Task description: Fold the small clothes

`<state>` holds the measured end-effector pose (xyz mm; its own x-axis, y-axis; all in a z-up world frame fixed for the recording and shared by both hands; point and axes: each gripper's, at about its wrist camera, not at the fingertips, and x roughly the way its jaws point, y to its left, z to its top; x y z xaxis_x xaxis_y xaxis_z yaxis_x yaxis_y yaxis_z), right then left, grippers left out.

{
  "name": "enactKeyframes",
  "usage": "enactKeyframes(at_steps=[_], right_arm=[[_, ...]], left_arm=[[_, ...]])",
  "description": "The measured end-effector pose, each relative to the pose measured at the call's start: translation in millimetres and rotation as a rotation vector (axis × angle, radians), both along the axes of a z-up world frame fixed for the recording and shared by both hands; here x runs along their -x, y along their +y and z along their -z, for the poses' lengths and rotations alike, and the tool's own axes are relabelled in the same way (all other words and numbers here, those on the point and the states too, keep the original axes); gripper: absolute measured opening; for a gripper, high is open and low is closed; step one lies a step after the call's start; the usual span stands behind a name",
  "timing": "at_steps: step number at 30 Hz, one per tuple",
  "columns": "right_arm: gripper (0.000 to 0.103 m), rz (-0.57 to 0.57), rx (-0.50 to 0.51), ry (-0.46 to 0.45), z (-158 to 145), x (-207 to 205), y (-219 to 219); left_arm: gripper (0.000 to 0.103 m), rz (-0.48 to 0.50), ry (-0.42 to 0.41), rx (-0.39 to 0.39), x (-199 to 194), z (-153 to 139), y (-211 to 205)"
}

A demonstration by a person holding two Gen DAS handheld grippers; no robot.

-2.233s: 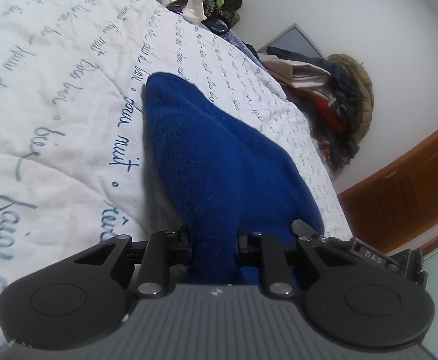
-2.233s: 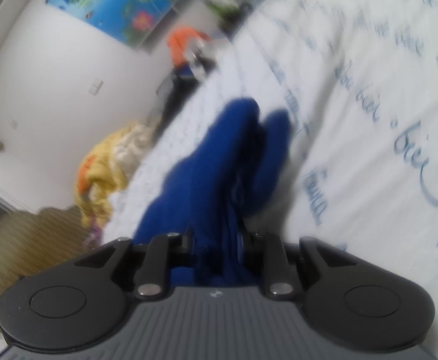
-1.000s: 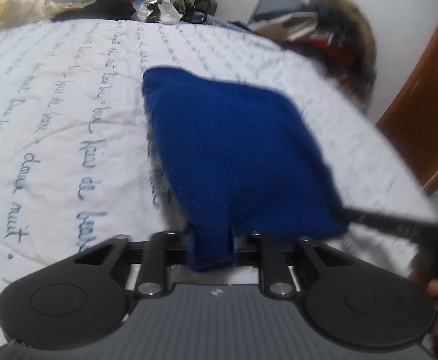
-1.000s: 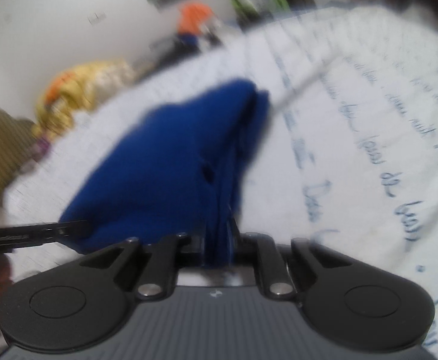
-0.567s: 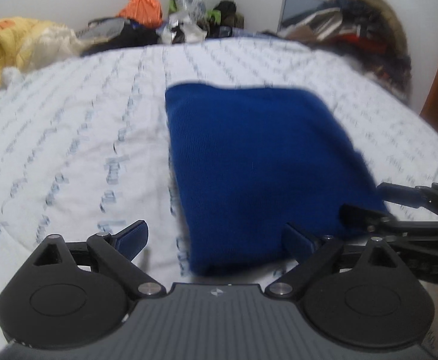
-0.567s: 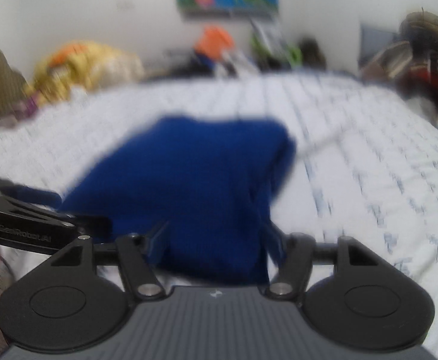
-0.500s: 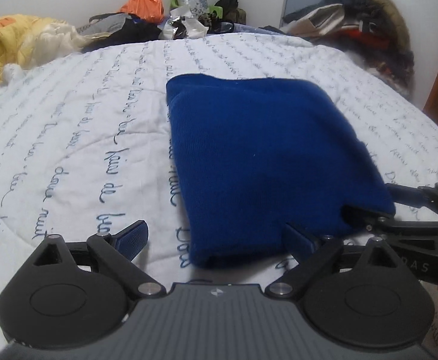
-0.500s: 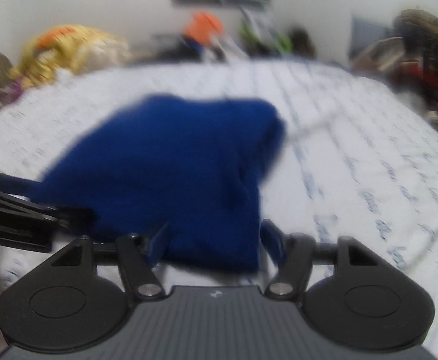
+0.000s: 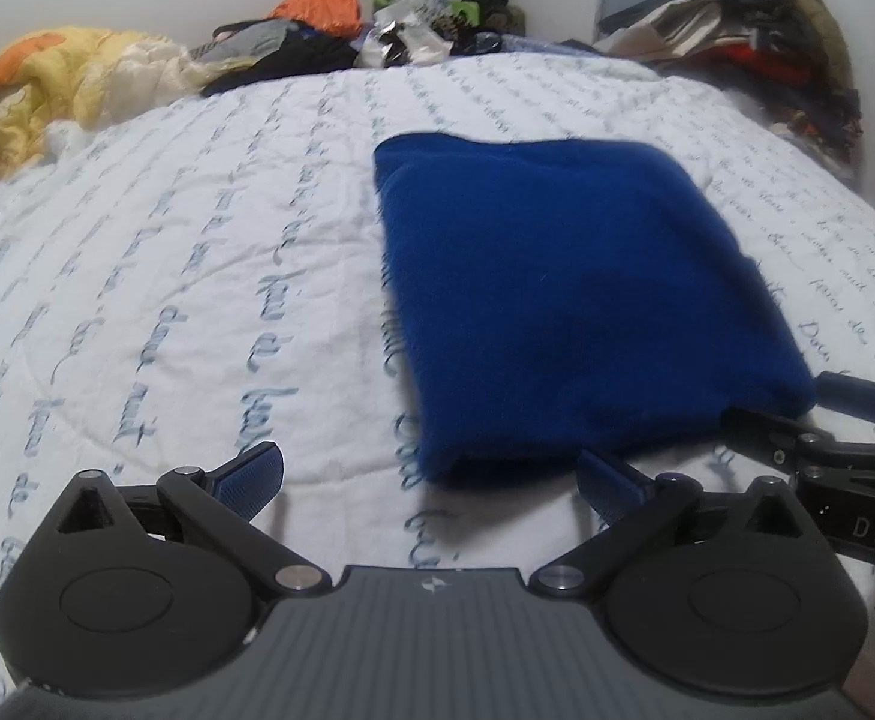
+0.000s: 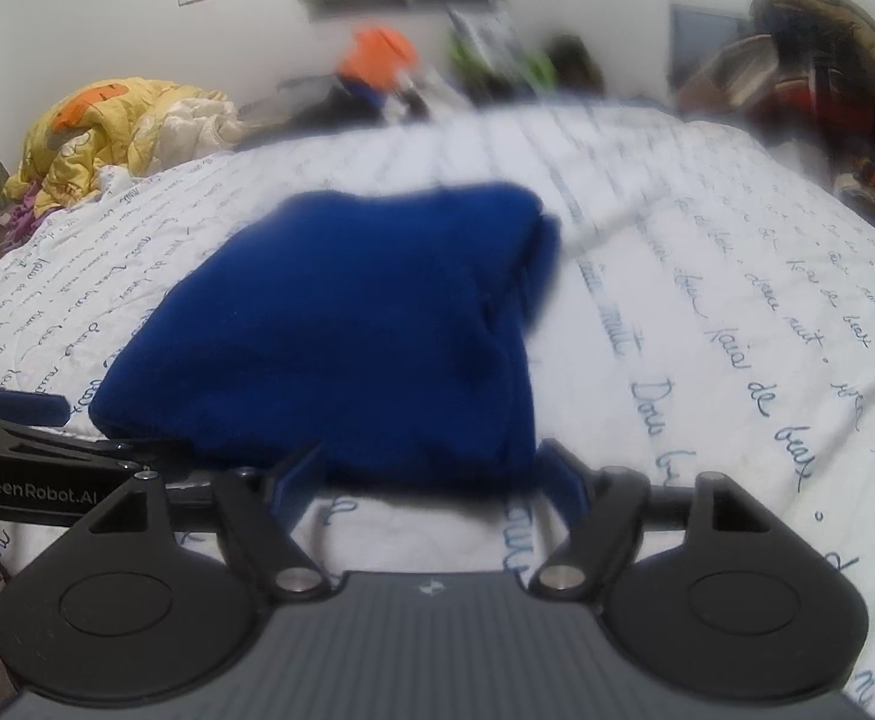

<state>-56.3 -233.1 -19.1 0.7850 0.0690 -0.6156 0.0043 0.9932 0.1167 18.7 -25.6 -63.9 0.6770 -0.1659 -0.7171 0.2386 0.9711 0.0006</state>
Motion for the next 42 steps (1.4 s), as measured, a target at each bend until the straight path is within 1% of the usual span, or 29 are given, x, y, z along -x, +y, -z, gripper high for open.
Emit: enactKeyframes(at_steps=[1,5,9,15,18,26,31,42], right_arm=[[0.082,0.003,0.000,0.004,0,1,1],[0.084,0.043,-0.022,0.044,-2,1,5],[0.085,0.045,-0.043,0.081,0,3,8],[0.087,0.052,-0.012,0.122,5,7,19],[0.090,0.057,-0.007,0.127,6,8,21],[0.091,0.081,0.039,0.133,6,7,23],[0.092,0.083,0.062,0.141,7,6,24],[0.093,0.086,0.063,0.148,8,6,24]], left_arm=[[0.103,-0.008,0.010,0.000,1,1,2],[0.103,-0.033,0.042,0.013,4,3,8],[0.103,-0.052,0.046,0.000,9,4,9],[0.103,-0.075,0.060,0.004,10,6,12],[0.103,-0.080,0.058,0.002,11,6,13],[0.103,-0.096,0.048,-0.003,12,6,14],[0.103,-0.105,0.068,0.004,11,6,16],[0.103,-0.095,0.076,-0.006,10,6,14]])
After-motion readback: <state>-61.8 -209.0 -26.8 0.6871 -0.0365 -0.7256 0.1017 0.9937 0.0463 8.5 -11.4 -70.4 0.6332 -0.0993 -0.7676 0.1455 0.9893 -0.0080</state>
